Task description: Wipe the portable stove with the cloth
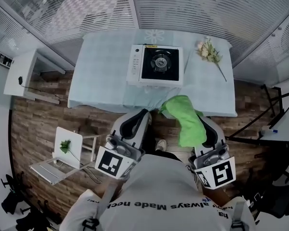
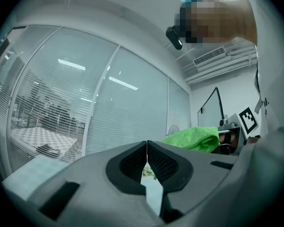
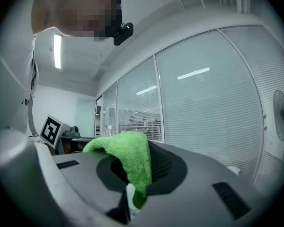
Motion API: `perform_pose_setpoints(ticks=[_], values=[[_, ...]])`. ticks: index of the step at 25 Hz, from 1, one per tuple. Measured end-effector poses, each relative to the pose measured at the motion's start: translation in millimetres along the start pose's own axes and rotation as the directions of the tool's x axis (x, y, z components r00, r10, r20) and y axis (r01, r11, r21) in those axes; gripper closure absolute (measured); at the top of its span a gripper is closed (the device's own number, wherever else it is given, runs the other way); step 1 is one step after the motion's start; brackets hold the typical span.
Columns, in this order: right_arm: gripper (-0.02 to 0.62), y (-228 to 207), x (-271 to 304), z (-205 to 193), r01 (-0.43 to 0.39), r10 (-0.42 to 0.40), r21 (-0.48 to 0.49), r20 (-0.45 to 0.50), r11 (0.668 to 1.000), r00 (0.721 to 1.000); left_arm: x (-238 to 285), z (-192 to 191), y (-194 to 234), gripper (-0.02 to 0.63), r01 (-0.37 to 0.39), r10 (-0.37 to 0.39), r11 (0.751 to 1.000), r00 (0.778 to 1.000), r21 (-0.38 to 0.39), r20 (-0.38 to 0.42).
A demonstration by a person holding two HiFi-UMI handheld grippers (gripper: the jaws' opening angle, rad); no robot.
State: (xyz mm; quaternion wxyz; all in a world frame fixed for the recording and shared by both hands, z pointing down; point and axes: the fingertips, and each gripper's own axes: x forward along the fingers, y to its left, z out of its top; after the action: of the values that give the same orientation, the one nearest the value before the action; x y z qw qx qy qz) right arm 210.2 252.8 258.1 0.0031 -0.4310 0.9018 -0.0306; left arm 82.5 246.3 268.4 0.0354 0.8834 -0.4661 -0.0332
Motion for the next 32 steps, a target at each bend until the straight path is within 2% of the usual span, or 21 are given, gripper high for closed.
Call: perform_pose_setpoints(ticks=[9,22,32], values=[[0.568,-22.8,80.3,2.4,0.016,-0.016,-0.019,0.002,1.0,1.0,45.7,2.0,73.3,0.594,0.015,-0.015,1.0,1.0,0.0,0.015],[0.568,-38.1,233.7,14.2,0.048,-0.049,-0.054,-0.011,0.997,0.999,106.8,10.5,211.9,0.594,0.06,-0.06,0.997,0.998,-0.038,0.002],[0.568,-51.5,301.6,4.5,0.08,-0.083,-0.098,-0.021,0.992,0.996,138.5,-13.3,273.5,0.594,0.104,-0.106,0.993,0.993,-0.054,-0.049]])
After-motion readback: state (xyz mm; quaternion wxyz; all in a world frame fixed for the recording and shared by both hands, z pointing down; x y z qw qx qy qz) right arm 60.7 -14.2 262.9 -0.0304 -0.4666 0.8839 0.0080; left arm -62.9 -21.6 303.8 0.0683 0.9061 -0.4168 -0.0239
